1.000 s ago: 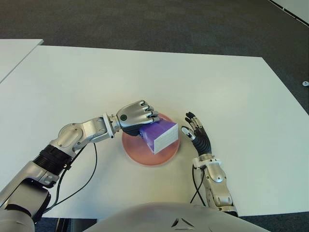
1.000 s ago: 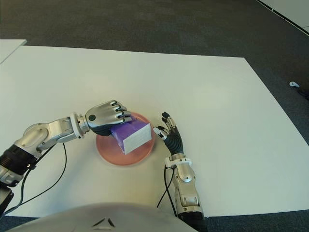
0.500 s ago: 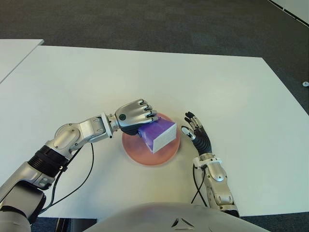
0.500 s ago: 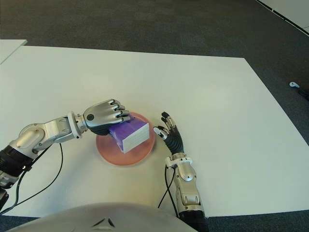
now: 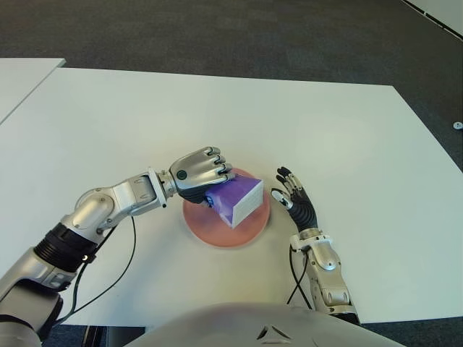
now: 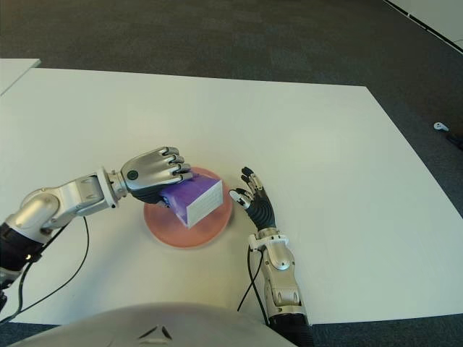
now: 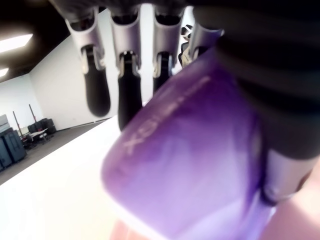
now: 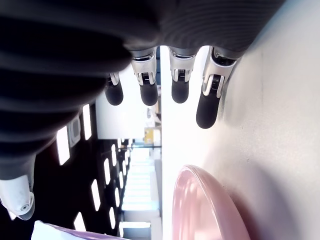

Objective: Put the tissue paper into the plate.

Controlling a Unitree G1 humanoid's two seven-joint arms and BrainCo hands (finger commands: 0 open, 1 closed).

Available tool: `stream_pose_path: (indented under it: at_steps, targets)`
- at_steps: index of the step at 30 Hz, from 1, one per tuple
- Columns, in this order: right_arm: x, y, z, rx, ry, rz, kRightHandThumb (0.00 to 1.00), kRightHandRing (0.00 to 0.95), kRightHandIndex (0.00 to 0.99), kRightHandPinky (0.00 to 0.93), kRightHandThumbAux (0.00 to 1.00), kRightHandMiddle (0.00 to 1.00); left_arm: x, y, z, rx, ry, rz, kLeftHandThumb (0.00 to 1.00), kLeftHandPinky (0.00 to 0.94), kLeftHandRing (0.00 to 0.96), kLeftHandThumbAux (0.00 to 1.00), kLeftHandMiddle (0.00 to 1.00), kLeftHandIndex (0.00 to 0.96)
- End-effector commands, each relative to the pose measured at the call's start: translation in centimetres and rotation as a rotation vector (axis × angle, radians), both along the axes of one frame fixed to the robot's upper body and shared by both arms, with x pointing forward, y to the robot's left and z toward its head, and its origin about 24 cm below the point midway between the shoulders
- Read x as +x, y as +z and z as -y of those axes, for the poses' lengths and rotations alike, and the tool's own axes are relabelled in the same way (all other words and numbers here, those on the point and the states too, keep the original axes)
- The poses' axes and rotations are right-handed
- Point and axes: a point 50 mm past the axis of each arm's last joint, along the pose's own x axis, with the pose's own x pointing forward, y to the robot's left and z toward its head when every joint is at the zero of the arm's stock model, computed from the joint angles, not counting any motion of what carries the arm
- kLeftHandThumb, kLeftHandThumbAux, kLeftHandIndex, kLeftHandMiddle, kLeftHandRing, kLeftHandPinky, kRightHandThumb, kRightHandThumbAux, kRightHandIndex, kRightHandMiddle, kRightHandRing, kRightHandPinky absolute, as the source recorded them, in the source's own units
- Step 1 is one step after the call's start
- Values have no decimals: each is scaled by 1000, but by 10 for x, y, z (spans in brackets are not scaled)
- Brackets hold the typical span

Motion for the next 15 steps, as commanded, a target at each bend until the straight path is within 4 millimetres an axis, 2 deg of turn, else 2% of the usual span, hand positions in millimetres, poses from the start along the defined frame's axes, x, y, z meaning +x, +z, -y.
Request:
stream_pose_path:
  at_steps: [1,6,15]
  targets:
    - [-38,-56,10,-20,-32,-348,0,0,0,0,552,0,0,9,-6,127,0,22,241,38,42,392,63,54]
    - [-38,-56,9,-18,-37,-349,0,0,0,0,559,0,0,9,-7,145,4,32,214,4,5,259,8,7]
    - [-38,-56,9,-16,-36,-348,0,0,0,0,562,0,1,5,-7,210,48,49,257,0,0,141,0,0]
